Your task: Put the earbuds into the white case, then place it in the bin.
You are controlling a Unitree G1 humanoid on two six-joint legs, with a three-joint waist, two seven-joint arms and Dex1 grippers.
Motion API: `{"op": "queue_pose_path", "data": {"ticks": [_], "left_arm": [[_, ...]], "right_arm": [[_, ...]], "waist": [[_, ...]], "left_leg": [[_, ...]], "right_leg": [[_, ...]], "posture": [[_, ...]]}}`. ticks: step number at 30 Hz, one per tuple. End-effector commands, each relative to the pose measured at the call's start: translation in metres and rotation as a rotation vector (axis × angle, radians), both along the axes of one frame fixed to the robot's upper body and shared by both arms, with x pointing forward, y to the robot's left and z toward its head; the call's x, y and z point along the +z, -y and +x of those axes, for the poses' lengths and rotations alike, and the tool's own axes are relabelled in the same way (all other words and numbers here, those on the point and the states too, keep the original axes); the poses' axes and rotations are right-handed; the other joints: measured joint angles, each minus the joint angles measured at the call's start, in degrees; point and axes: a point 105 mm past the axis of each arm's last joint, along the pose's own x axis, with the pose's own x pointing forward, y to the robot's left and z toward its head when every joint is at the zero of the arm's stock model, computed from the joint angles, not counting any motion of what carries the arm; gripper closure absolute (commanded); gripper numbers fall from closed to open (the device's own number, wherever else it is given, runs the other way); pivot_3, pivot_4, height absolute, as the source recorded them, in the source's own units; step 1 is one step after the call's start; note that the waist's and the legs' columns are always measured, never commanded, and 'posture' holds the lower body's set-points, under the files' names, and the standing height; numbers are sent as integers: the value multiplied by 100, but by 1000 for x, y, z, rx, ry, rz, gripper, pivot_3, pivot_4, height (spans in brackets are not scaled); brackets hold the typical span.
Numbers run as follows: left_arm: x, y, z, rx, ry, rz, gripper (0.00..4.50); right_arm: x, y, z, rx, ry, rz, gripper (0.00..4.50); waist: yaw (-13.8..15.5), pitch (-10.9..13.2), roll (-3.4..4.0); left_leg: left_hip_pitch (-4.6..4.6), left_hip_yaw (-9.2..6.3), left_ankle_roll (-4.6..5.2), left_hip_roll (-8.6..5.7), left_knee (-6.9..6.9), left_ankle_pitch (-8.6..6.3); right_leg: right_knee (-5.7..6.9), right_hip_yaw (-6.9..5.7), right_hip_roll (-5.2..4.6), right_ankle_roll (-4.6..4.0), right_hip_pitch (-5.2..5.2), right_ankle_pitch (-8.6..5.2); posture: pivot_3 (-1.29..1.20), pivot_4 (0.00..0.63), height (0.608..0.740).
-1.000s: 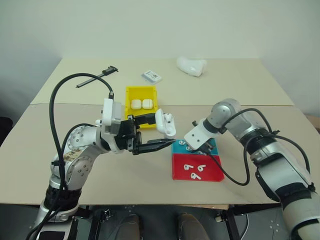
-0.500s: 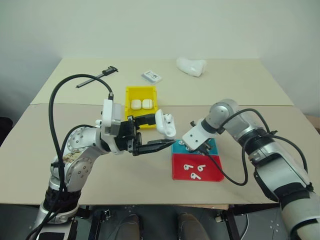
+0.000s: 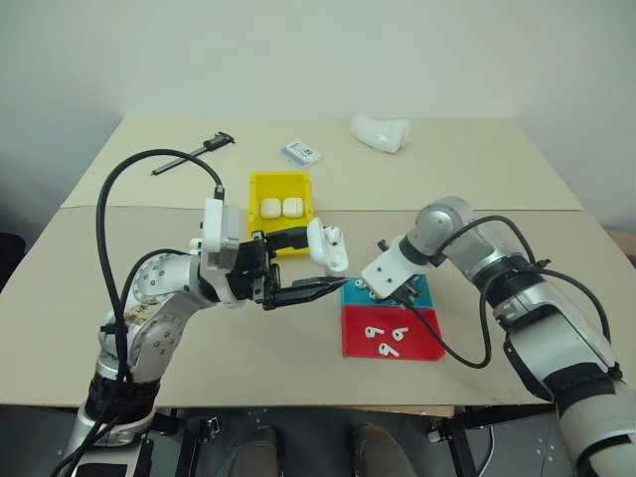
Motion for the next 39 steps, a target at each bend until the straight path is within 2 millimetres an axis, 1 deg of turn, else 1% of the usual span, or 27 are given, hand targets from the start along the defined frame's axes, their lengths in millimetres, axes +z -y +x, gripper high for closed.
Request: {"op": "queue_pose_path", "data": {"ticks": [1,2,7,10,12,16,19,23,25,26,29,31,34,36,39], "left_arm": [[11,-1,-8,-5,64,-14,1718],[11,-1,-8,-6,63,-14,1718],[11,-1,-9,-11,59,-12,1718],[11,-1,-9,-18,56,-11,1718],[11,1,-9,-35,52,-11,1718],[11,5,-6,-65,46,-25,1718],[10,8,-3,-84,41,-32,1718],[10,10,-1,-116,39,-33,1718],[10,12,1,-124,43,-38,1718],[10,15,3,-120,40,-49,1718],[12,19,4,-122,35,-68,1718],[10,22,5,-125,43,-63,1718],[10,25,8,-121,41,-63,1718],[11,26,12,-118,37,-65,1718],[12,28,15,-122,36,-62,1718]], "right_arm": [[-9,2,-2,-6,-21,-28,3741],[-9,2,-2,-8,-23,-27,3889],[-10,2,-4,-27,-33,-5,3888],[-6,4,-5,-60,-36,38,3888],[3,10,-6,-107,-44,88,3888],[28,24,-14,-210,-79,248,3888],[62,32,-27,-299,-164,504,3888],[99,42,-39,-404,-215,812,3888],[113,45,-43,-468,-241,947,3888],[122,47,-44,-507,-262,1042,3888],[141,51,-53,-586,-323,1232,3888],[158,50,-62,-613,-373,1359,3888],[182,42,-89,-553,-495,1491,3888],[186,34,-102,-543,-557,1515,3888],[184,21,-116,-534,-625,1518,3888]], "waist": [[0,0,0],[0,0,0],[-1,0,0],[1,0,0],[7,0,0],[58,0,0],[48,0,0],[22,0,0],[9,0,0],[17,0,0],[22,0,0],[18,0,0],[27,1,-1],[29,1,-1],[16,0,-1]], "left_leg": [[0,0,0,0,0,0],[2,0,0,0,0,0],[4,0,0,0,0,0],[3,0,0,0,0,0],[2,0,0,0,0,0],[-10,0,0,-2,0,0],[-17,-2,1,-4,0,-1],[-16,-9,2,-2,0,-1],[-9,-10,2,-1,-1,-1],[-8,-10,1,-1,-1,-1],[-11,-13,1,-3,-2,-1],[-17,-18,2,-3,-2,-1],[-20,-20,2,-2,-3,-1],[-21,-23,2,-3,-3,-1],[-16,-25,3,-3,-3,-2]], "right_leg": [[0,0,0,0,0,0],[1,0,0,0,2,0],[0,0,0,0,3,0],[0,0,0,-1,3,0],[-1,0,0,-1,3,0],[-4,-3,-3,0,-4,0],[-9,-4,-7,0,-8,0],[-9,-5,-4,0,-6,0],[-6,-1,-3,0,-3,0],[-6,-2,-2,0,-1,0],[-5,0,-2,0,-4,0],[-8,0,-2,0,-7,0],[-9,1,-2,1,-10,0],[-10,-1,-2,1,-7,0],[-12,-1,-2,2,0,0]], "posture": [[0,150,740],[0,150,740],[0,150,740],[0,150,740],[0,150,740],[0,150,740],[0,150,740],[0,150,740],[0,150,740],[0,150,740],[0,150,740],[0,150,740],[0,150,740],[0,150,740],[0,150,740]]}}
